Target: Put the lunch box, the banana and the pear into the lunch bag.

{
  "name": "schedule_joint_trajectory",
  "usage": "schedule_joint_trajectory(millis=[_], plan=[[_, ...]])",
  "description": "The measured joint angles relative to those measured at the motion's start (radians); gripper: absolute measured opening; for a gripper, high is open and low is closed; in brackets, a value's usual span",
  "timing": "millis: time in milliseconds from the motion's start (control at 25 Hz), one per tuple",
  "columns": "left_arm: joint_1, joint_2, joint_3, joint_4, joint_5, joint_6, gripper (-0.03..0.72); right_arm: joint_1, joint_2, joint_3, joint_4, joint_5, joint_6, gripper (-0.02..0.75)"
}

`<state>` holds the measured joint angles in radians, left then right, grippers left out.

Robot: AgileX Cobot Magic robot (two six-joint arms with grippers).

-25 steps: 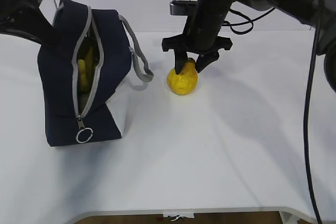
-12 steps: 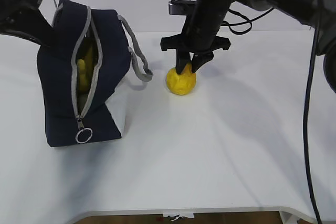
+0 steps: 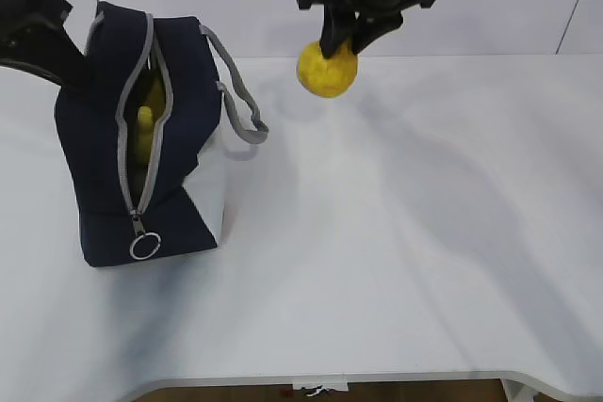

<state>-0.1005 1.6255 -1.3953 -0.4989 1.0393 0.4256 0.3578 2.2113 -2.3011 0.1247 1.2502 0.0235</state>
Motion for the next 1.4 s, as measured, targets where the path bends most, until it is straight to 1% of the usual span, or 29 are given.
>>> schedule_joint_trajectory(millis=[80,160,240,360,440,720,920,1240,1400], plan=[[0.0,0.0,0.0,0.007,0.0,0.0,-0.003,0.0,-0.045,0.0,0.06,0.002,-0.024,0.26],[0.0,0.0,0.0,0.013,0.0,0.0,-0.003,0.0,-0.074,-0.002,0.162,0.004,-0.047,0.259],[0.0,0.0,0.0,0.013,0.0,0.0,-0.003,0.0,-0.086,-0.002,0.315,0.004,-0.093,0.259],[0.0,0.0,0.0,0.006,0.0,0.0,-0.003,0.009,-0.086,-0.002,0.508,0.006,-0.182,0.258],[0.0,0.0,0.0,-0.014,0.0,0.0,-0.003,0.017,-0.086,-0.002,0.566,0.006,-0.216,0.258],[0.0,0.0,0.0,-0.106,0.0,0.0,-0.003,0.04,-0.013,-0.002,0.66,0.006,-0.258,0.258],[0.0,0.0,0.0,-0.122,0.0,0.0,-0.003,0.06,0.048,-0.002,0.665,-0.01,-0.289,0.257],[0.0,-0.019,0.0,-0.132,0.015,0.0,-0.003,0.062,0.105,-0.002,0.656,-0.104,-0.301,0.26],[0.0,-0.019,0.0,-0.139,0.019,0.0,-0.003,0.068,0.107,-0.002,0.658,-0.179,-0.305,0.309]])
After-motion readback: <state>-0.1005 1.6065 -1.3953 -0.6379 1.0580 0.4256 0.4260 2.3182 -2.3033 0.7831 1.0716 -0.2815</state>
